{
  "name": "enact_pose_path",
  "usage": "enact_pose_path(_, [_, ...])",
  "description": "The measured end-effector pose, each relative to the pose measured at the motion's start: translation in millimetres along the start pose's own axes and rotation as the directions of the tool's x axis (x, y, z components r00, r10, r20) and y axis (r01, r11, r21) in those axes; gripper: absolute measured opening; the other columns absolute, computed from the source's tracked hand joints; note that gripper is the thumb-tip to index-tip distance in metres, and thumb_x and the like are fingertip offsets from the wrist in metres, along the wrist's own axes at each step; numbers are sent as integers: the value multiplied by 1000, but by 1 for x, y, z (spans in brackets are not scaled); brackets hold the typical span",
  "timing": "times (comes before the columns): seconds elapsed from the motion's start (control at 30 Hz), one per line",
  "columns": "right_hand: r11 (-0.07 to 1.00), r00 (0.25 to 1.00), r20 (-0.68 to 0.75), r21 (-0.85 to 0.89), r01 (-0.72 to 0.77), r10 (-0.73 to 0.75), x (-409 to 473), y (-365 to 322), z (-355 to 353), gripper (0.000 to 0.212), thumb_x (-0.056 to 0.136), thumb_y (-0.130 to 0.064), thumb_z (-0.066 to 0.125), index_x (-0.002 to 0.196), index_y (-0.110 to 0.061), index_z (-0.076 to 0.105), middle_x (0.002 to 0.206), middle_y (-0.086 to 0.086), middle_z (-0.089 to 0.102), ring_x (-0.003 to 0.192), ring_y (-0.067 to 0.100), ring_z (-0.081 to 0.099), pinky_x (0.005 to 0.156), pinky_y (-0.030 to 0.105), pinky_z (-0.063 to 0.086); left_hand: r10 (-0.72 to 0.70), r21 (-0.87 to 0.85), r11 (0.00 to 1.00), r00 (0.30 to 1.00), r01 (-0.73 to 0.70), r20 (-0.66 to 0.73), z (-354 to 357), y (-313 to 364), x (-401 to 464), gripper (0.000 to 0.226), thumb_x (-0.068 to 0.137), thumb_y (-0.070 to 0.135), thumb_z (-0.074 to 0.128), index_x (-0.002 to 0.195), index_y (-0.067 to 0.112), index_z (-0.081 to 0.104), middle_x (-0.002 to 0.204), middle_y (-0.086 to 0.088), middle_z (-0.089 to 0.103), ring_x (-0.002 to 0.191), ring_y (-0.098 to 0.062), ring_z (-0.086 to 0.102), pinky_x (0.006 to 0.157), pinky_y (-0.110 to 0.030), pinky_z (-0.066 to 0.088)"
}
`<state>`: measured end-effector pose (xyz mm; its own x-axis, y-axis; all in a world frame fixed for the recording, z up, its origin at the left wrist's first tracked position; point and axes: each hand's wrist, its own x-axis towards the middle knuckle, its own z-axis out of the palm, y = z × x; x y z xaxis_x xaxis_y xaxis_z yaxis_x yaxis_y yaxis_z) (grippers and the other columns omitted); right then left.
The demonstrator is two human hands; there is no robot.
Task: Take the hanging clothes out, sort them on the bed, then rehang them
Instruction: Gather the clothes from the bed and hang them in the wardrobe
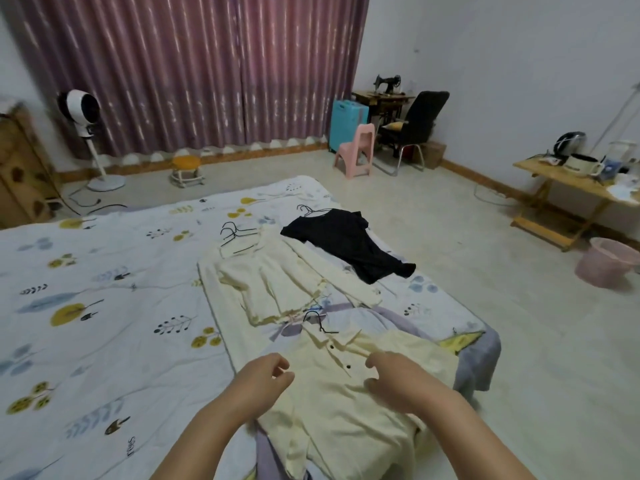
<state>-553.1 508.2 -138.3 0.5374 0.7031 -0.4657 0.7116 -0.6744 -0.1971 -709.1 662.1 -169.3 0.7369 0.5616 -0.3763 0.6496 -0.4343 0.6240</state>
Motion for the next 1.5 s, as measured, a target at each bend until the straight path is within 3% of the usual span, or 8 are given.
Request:
enact_pose_path(0.4, [993, 994, 65, -76, 92, -88, 187, -43, -50, 39, 98, -25, 41, 136, -16, 42, 134, 6, 51, 120, 23, 50, 96, 31, 40, -128, -99, 988, 990, 121, -67, -66, -37, 153, 33, 96, 31, 44, 124, 15, 52, 123, 0, 55, 108, -15, 52, 88, -24, 41])
enact_pose_path(0.57, [990, 989, 112, -94, 109, -99, 287, -66, -42, 23, 97, -21, 40, 115, -9, 50, 114, 11, 56, 99, 27, 55, 63, 29, 39, -195, -36, 981, 977, 192, -87, -87, -64, 224, 32, 97, 34, 41, 125, 19, 50, 125, 5, 55, 111, -12, 51, 78, -20, 33])
enact_pose_path(0.73, [976, 980, 154, -157, 148, -124, 378, -90, -28, 36, 96, -22, 44, 129, -9, 45, 130, 12, 48, 120, 28, 46, 92, 32, 40, -232, -2, 973, 970, 232, -78, -91, -102, 297, 36, 97, 32, 41, 129, 16, 47, 131, 1, 52, 117, -15, 50, 91, -23, 37])
enact_pose_path(0.97, [964, 962, 206, -159, 213, -179, 514, -113, 2, 43, 100, -33, 36, 135, -9, 38, 136, 13, 42, 125, 29, 40, 99, 36, 38, -284, 85, 951, 948, 298, -142, -91, -161, 404, 41, 99, 32, 37, 136, 15, 40, 136, -4, 46, 123, -20, 46, 98, -27, 37])
enact_pose_path(1.1, [944, 967, 93, -215, 251, -236, 591, -119, 23, 44, 100, -34, 32, 138, -12, 31, 143, 12, 32, 129, 28, 33, 98, 38, 35, -309, 158, 927, 932, 340, -189, -87, -196, 467, 40, 99, 32, 35, 134, 14, 40, 131, -5, 47, 119, -22, 47, 94, -30, 39])
enact_pose_path(1.33, [902, 944, 61, -280, 328, -324, 703, -122, 78, 63, 99, -49, 20, 150, -24, -7, 157, 6, -16, 144, 32, -13, 115, 53, 1, -324, 242, 883, 895, 402, -307, -98, -262, 570, 40, 96, 32, 40, 130, 11, 44, 130, -10, 47, 120, -29, 44, 97, -36, 40])
enact_pose_path(1.43, [903, 946, 73, -284, 322, -315, 727, -107, 112, 68, 87, -64, -8, 143, -29, -25, 153, 0, -29, 141, 30, -25, 112, 57, -9, -323, 263, 859, 863, 439, -388, -109, -280, 605, 39, 96, 29, 41, 127, 7, 43, 131, -15, 43, 121, -33, 40, 96, -39, 37])
enact_pose_path(1.5, [903, 939, 30, -264, 339, -343, 732, -102, 129, 80, 61, -69, -37, 132, -32, -35, 144, -3, -39, 136, 27, -34, 111, 58, -14, -307, 274, 847, 840, 455, -447, -121, -295, 625, 42, 96, 28, 41, 132, 5, 39, 139, -15, 36, 126, -34, 34, 99, -41, 34])
